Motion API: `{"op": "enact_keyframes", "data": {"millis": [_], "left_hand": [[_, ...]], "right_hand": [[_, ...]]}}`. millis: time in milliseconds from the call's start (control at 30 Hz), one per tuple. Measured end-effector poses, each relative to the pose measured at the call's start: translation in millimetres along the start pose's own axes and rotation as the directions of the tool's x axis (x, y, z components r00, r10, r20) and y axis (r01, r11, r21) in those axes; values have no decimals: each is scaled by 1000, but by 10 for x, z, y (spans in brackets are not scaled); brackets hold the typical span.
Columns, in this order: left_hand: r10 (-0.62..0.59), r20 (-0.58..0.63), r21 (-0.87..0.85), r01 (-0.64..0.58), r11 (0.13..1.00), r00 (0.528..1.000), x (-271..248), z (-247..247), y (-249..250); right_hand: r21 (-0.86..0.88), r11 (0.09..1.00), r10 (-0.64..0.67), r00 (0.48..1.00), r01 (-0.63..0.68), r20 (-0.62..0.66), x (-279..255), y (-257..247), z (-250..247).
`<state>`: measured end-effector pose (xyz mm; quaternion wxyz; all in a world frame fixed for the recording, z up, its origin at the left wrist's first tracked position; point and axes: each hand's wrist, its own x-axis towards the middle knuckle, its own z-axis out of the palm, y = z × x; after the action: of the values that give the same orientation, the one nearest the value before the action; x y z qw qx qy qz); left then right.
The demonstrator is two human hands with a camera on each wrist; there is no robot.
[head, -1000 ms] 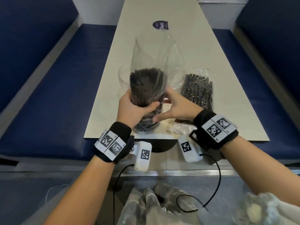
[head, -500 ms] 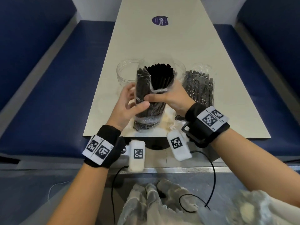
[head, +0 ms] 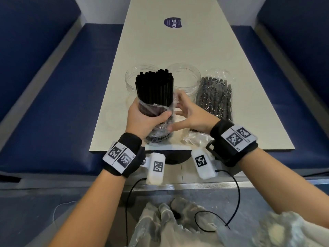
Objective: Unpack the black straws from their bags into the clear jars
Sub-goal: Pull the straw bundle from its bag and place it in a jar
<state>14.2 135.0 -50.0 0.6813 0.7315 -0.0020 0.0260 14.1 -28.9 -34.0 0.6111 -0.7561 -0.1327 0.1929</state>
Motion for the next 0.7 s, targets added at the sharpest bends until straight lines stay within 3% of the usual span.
{"op": "enact_keyframes", "data": {"millis": [100,300,433,700], "left_hand": [[-23,40,35,21,999,999,-59,24,-102],[-130,93,143,116,983,987,-182,57,-295],[-112,79,203,94,975,991,-214,52,-230],[-52,37,272,40,961,998,-191,-43,133]], "right_hand": [[111,991,-64,997,69,-41,-9,-66,78],[93,994,-43,973,65,-228,24,-49,367],[58,998,-29,981,41,-193,13,-40,429],[-10,989,-145,971,146,-193,23,-317,379]]}}
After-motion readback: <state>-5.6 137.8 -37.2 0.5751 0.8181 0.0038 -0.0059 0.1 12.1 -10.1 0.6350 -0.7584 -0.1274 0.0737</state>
